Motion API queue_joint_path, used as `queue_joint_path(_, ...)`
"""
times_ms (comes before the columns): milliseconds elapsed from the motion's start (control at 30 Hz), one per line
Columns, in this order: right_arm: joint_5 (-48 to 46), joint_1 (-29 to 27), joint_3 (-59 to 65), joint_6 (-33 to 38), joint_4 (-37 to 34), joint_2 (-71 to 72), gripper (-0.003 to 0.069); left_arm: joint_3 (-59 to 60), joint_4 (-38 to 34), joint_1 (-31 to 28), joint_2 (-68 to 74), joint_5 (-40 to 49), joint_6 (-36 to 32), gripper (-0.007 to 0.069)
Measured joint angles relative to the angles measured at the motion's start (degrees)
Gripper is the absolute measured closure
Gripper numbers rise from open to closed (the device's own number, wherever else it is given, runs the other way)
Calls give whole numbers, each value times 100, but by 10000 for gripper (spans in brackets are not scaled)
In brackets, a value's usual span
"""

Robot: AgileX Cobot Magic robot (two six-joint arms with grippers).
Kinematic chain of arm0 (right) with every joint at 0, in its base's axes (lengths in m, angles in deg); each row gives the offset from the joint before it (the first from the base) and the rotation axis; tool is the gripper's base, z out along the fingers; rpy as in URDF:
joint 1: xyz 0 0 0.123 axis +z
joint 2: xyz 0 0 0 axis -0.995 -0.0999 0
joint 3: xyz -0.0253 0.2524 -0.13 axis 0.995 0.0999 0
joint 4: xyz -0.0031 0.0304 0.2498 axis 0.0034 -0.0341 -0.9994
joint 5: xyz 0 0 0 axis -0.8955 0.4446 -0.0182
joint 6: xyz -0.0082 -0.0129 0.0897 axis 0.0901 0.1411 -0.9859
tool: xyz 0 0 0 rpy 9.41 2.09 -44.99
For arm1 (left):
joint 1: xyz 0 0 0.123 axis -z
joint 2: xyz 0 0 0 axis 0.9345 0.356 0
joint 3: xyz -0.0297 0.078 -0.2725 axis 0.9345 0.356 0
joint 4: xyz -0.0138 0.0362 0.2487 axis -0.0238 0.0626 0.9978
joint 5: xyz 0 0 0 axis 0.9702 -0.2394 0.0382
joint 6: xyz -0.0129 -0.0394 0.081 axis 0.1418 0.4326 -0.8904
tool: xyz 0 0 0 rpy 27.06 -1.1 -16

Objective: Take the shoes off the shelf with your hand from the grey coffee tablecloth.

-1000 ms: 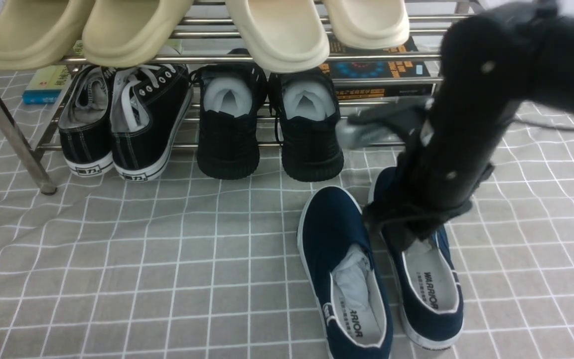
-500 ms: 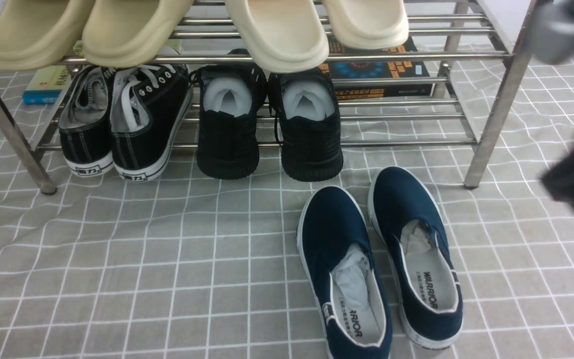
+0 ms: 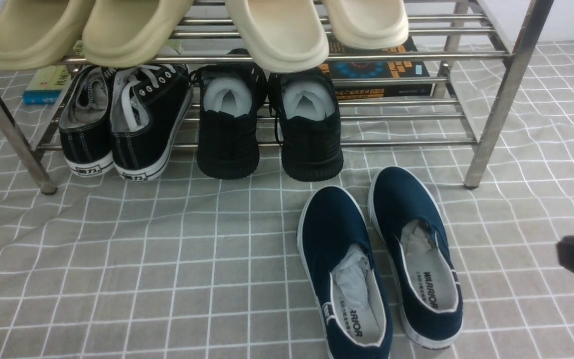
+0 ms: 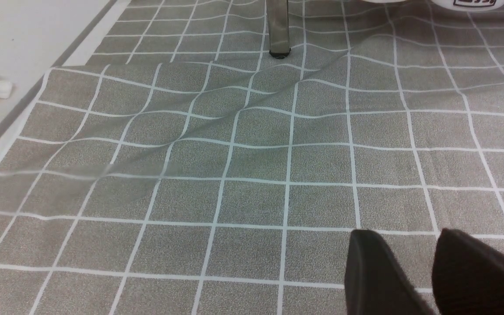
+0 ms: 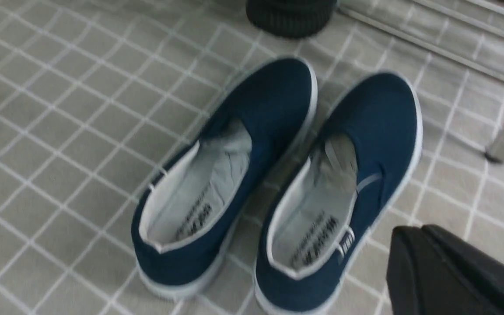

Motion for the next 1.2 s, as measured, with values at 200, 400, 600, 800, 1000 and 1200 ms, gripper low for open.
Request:
queue_joint_path(200, 1760, 0, 514, 0, 5, -57, 662, 0, 0, 0, 0, 0, 0, 383)
queue_joint_path(400, 1977, 0, 520, 0, 5, -57, 659, 0, 0, 0, 0, 0, 0, 383)
queue_joint_path(600, 1977, 0, 520, 0, 5, -57, 655, 0, 0, 0, 0, 0, 0, 383)
queue_joint_path(800, 1977, 0, 520, 0, 9, -57, 648, 0, 0, 0, 0, 0, 0, 383)
queue_joint_path(1000, 1944, 0, 536, 0, 9, 38, 646, 0, 0, 0, 0, 0, 0, 383)
queue_joint_path(1200, 2079, -429, 1198, 181, 4, 716, 640, 0, 0, 0, 0, 0, 0, 383)
